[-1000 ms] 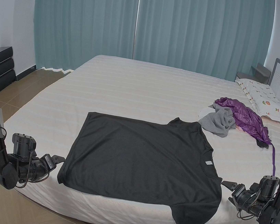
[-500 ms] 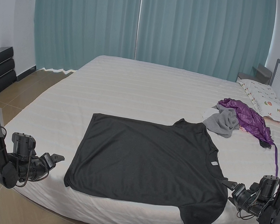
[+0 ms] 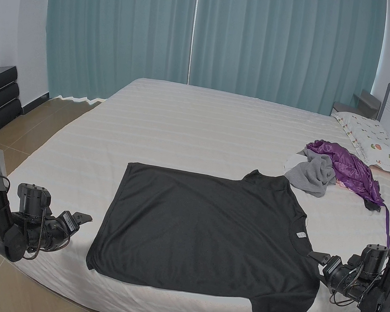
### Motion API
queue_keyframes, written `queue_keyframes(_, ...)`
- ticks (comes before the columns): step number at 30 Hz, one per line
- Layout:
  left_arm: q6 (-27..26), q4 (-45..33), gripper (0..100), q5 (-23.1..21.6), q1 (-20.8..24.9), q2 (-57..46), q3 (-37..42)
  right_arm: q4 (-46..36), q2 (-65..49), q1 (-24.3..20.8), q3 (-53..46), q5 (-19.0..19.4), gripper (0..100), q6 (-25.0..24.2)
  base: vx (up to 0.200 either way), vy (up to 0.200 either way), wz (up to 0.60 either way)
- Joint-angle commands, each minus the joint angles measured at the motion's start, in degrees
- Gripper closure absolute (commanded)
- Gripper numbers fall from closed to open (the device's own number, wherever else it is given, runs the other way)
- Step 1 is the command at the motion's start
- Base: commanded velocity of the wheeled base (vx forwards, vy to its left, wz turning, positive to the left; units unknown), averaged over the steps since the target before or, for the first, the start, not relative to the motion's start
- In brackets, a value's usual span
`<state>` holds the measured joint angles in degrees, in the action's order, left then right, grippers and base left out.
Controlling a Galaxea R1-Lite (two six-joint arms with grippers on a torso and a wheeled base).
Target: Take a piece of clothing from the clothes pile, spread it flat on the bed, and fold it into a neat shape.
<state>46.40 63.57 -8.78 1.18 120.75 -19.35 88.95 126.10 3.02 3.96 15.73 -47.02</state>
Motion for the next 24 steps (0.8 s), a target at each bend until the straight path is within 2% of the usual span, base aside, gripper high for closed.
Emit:
queue_keyframes(1, 0.0, 0.1, 0, 0.0, 0.0, 0.2, -0.3, 0.8, 0.3, 0.0, 0.1, 0.0, 0, 0.0, 0.000, 0.000, 0.00)
queue_keyframes(16, 0.4, 0.0, 0, -0.2, 0.1, -0.4, -2.9, 0.8, -0.2, -0.3, -0.1, 0.1, 0, -0.2, 0.000, 0.000, 0.00)
queue_keyframes(23, 0.3, -1.4, 0, 0.0, 0.2, 0.7, -10.7, 0.8, 0.0, -0.4, 0.1, 0.1, 0, -0.2, 0.000, 0.000, 0.00)
queue_keyframes(24, 0.1, -2.9, 0, 0.0, 0.2, 1.7, -13.9, 0.8, 0.0, -0.4, 0.1, 0.1, 0, -0.5, 0.000, 0.000, 0.00)
